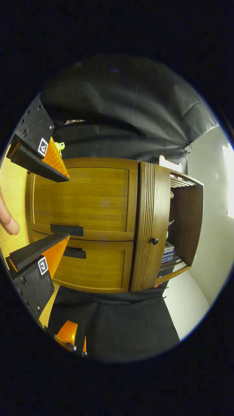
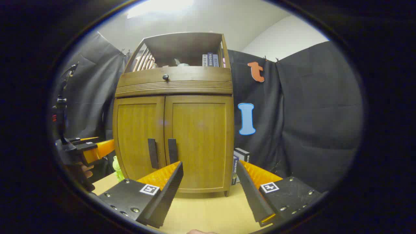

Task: Open the right door of the double-door shoe cabinet with the right hand, and open the left door with the left hand.

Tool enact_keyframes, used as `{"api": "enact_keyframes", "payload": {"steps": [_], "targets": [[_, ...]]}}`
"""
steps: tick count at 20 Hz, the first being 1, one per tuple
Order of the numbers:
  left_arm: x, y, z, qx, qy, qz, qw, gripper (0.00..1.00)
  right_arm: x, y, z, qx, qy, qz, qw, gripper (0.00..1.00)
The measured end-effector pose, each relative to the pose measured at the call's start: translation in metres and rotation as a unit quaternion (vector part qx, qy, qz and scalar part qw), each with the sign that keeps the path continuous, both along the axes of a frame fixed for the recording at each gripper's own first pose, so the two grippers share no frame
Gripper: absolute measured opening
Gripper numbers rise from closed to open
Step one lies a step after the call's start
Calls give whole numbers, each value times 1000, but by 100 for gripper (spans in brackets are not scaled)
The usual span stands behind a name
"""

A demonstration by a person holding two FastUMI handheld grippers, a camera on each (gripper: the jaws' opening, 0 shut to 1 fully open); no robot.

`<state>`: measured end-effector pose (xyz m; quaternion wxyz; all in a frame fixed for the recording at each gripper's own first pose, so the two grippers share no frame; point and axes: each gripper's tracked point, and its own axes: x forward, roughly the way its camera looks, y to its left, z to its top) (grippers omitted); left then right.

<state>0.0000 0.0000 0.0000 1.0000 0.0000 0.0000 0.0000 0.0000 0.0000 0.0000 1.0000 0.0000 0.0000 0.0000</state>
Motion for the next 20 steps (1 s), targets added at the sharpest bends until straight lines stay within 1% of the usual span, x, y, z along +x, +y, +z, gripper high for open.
{"api": "enact_keyframes", "payload": {"steps": [1, 2, 3, 4, 9, 10, 11, 12, 13, 15, 18, 19, 20], "targets": [[0, 0, 0, 0, -2, 0, 1000, 92, 0, 0, 0, -1, -2, 1, 1000, 94], [0, 0, 1, 0, -3, 0, 1000, 92, 2, 1, -1, -1, -3, 3, 1000, 97], [-1, 0, 2, 1, -4, -1, 1000, 92, 2, 2, 0, -2, -4, 4, 1000, 94], [-1, -1, 2, 1, -5, -3, 1000, 92, 3, 2, -2, -3, -4, 6, 1000, 97], [-3, -2, 2, 2, -6, -7, 1000, 92, 3, 7, 0, 2, -10, 10, 1000, 97], [-3, -1, 3, 2, -7, -6, 1000, 92, 4, 7, -2, 7, -10, 11, 1000, 94], [-2, 0, 3, 1, -7, -5, 1000, 92, 6, 7, -2, 10, -10, 13, 1000, 97], [-2, 0, 4, 1, -8, -6, 1000, 92, 8, 6, -3, 12, -10, 14, 1000, 94], [-3, 0, 4, 0, -8, -7, 1000, 92, 9, 6, -3, 13, -9, 14, 1000, 97], [-4, -2, 3, -1, -6, -10, 1000, 92, 12, 5, -4, 14, -8, 14, 1000, 97], [-3, -2, 2, -1, -5, -15, 1000, 95, 22, 10, -6, 15, -6, 19, 1000, 97], [-3, -1, 2, 0, -5, -15, 1000, 92, 26, 12, -7, 11, -4, 21, 1000, 97], [-3, 2, 3, -1, -5, -13, 1000, 95, 33, 13, -9, 7, -3, 23, 1000, 97]]}}
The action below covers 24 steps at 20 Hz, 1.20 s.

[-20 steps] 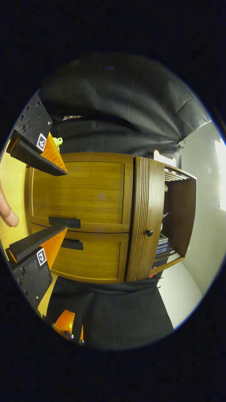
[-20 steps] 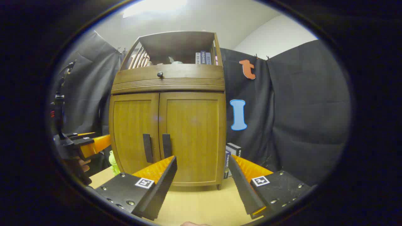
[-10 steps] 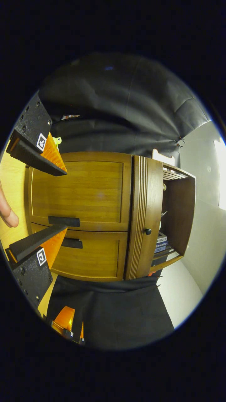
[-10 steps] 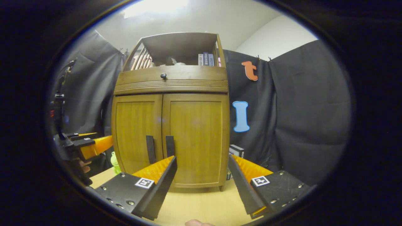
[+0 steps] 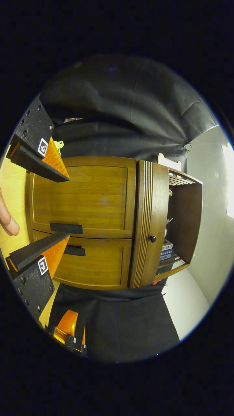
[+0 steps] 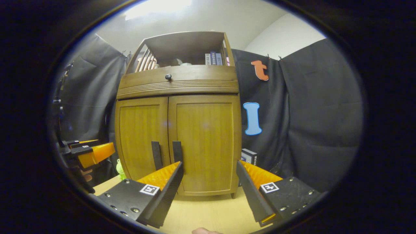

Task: Open the right door of the double-door shoe cabinet with the right hand, and open the left door with the left hand.

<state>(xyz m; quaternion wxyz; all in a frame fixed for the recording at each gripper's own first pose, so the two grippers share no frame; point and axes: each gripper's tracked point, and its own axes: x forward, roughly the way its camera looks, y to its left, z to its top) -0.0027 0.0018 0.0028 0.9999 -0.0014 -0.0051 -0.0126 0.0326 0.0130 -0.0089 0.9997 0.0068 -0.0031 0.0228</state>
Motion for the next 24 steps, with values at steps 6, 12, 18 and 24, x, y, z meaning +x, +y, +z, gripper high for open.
{"api": "enact_keyframes", "payload": {"steps": [6, 12, 18, 24], "targets": [[6, 8, -2, -9, 6, 8, 1000, 92, 46, 33, -2, -15, 11, 29, 999, 97], [6, 9, -2, -6, 7, -15, 1000, 92, 99, 90, -22, -46, 19, 72, 996, 94], [9, 10, -3, -4, 12, -18, 1000, 92, 170, 103, -52, -20, 42, 65, 997, 94], [23, 25, -8, -27, 27, -4, 999, 92, 200, 120, -73, -7, 61, 81, 995, 71]]}}
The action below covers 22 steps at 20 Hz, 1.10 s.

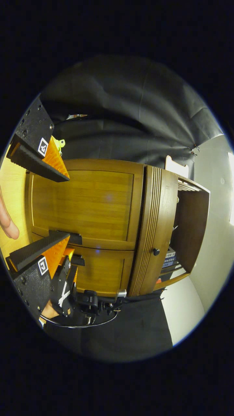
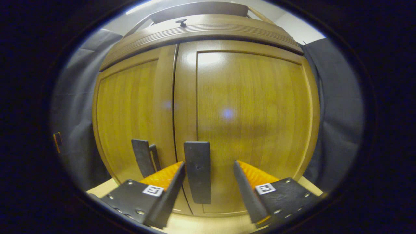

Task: Open the right door of the double-door shoe cabinet with the right hand, and open the left door with the left hand.

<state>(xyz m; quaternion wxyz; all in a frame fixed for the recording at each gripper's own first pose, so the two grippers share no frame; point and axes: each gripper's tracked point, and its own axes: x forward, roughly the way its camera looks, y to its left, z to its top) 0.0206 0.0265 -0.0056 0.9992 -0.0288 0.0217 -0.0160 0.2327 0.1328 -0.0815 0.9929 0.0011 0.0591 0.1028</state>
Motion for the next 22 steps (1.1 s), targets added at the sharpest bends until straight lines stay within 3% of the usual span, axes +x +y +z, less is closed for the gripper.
{"api": "enact_keyframes", "payload": {"steps": [4, 5, 6, 8, 9, 12, 22], "targets": [[9, 1, -7, 0, 12, 1, 1000, 92, -4, 10, -4, -6, -1, 22, 1000, 25], [10, 0, -8, 0, 14, -1, 1000, 92, -4, 11, -2, 0, 2, 24, 1000, 21], [10, 0, -8, 0, 15, -1, 1000, 96, -8, 8, 0, -1, 4, 28, 1000, 21], [11, 1, -8, -1, 16, 0, 1000, 92, -15, 3, 9, 2, 2, 38, 999, 21], [11, 1, -8, -2, 16, 1, 1000, 96, -19, 1, 12, 4, 0, 44, 999, 21], [10, 0, -8, -1, 18, 1, 1000, 92, -36, -7, 17, 12, 1, 61, 998, 21], [3, -21, -7, 10, 12, -14, 1000, 96, -92, -52, 23, 23, 5, 84, 996, 24]]}}
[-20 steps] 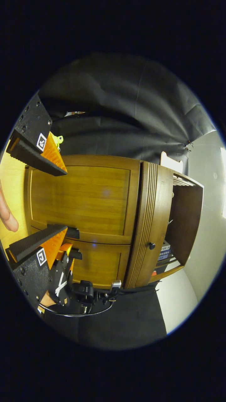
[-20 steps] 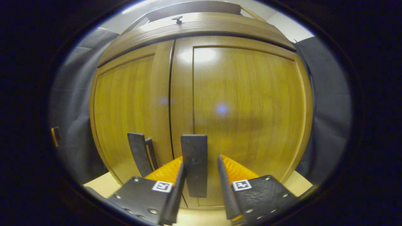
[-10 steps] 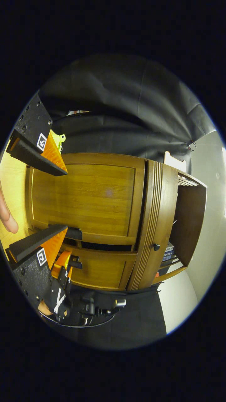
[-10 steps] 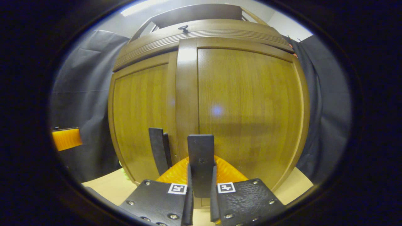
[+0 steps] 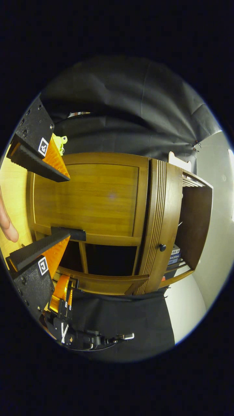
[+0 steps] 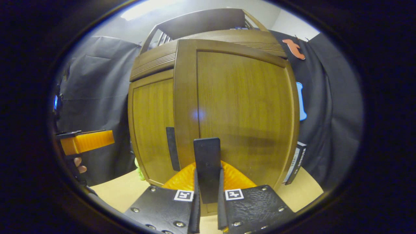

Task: Open the right door of the double-door shoe cabinet with the right hand, and open the left door with the left hand.

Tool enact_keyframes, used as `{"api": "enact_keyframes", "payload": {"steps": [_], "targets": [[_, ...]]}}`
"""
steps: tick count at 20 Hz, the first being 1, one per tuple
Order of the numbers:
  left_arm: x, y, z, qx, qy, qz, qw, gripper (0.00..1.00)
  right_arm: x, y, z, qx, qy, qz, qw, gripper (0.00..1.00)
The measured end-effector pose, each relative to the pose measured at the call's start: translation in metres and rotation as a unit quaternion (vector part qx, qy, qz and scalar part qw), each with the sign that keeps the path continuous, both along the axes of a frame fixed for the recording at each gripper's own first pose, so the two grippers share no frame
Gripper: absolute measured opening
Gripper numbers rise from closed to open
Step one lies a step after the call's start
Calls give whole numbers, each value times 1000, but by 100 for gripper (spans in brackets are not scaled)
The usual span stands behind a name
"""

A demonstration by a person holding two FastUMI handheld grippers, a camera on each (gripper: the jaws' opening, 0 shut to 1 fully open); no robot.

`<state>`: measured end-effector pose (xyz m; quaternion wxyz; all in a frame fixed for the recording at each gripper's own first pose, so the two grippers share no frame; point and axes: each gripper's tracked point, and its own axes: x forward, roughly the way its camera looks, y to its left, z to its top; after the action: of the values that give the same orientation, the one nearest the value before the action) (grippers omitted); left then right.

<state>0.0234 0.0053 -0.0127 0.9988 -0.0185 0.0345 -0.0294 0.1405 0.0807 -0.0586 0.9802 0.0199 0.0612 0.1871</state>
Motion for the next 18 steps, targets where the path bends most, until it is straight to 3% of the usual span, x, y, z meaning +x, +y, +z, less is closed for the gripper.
{"api": "enact_keyframes", "payload": {"steps": [4, 7, 11, 18], "targets": [[-5, -1, 3, 6, -6, 12, 1000, 92, -18, -20, 1, 1, -1, 4, 1000, 21], [-9, -9, 3, 12, -11, 6, 1000, 96, -29, -36, 3, 3, -3, 2, 1000, 21], [-12, -17, -1, 22, -11, -1, 1000, 92, -39, -55, 7, 2, -8, -14, 1000, 20], [-12, -31, -3, 34, -8, -12, 999, 92, -61, -104, 13, -37, -29, -87, 995, 20]]}}
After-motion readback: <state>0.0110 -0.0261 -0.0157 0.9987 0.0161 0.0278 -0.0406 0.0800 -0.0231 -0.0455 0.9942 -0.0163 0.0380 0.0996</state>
